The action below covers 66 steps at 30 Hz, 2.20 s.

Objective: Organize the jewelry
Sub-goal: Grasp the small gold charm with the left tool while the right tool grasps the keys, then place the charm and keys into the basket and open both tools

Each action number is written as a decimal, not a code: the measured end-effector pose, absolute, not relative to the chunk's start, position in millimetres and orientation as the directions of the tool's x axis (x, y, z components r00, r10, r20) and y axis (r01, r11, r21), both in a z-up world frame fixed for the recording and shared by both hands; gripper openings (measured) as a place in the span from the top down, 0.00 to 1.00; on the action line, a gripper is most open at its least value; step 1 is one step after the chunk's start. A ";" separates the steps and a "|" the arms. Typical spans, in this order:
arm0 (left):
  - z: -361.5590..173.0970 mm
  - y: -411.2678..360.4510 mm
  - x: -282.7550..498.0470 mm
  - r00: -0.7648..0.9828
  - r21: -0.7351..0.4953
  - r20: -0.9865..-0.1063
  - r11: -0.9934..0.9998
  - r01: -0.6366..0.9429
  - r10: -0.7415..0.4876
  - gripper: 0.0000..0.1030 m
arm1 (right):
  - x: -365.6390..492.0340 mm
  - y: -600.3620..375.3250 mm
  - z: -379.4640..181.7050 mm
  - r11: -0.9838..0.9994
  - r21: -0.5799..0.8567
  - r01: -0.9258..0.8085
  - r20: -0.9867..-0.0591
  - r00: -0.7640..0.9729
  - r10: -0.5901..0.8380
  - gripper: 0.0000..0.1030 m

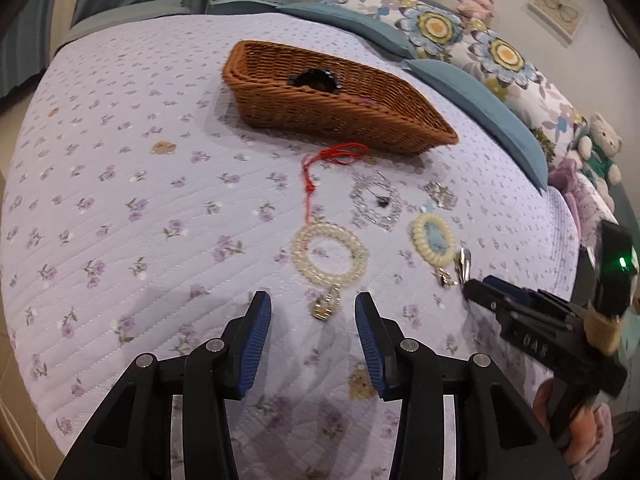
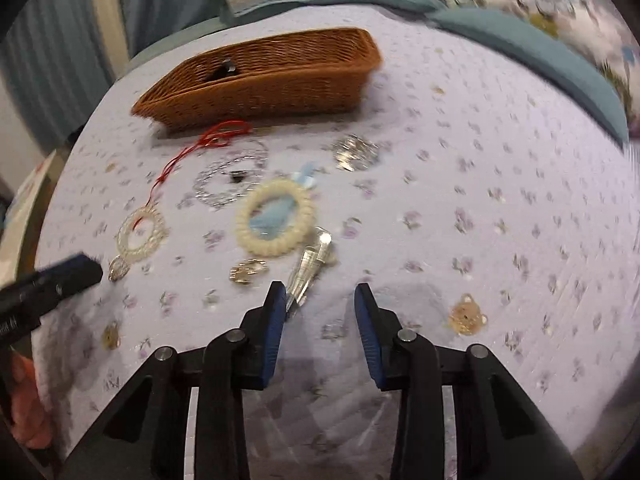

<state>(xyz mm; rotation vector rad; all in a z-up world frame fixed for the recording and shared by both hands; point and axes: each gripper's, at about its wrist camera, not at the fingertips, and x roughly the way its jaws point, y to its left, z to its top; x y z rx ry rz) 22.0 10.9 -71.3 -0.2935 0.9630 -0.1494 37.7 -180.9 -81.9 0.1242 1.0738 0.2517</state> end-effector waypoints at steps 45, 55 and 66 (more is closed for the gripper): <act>30.0 4.9 79.0 0.757 -0.252 -0.610 0.963 0.093 -0.232 0.87 | 121.7 -168.8 27.2 0.938 0.240 -0.249 -0.667 0.660 0.346 0.75; 12.6 29.6 201.6 0.723 -0.246 -0.666 0.969 0.017 -0.182 0.87 | 240.0 -133.2 0.7 0.926 0.276 -0.257 -0.721 0.583 0.376 0.75; -48.8 57.4 261.8 0.638 -0.294 -0.742 0.955 -0.033 -0.206 0.87 | 295.7 -127.8 -67.9 0.908 0.371 -0.194 -0.793 0.443 0.418 0.75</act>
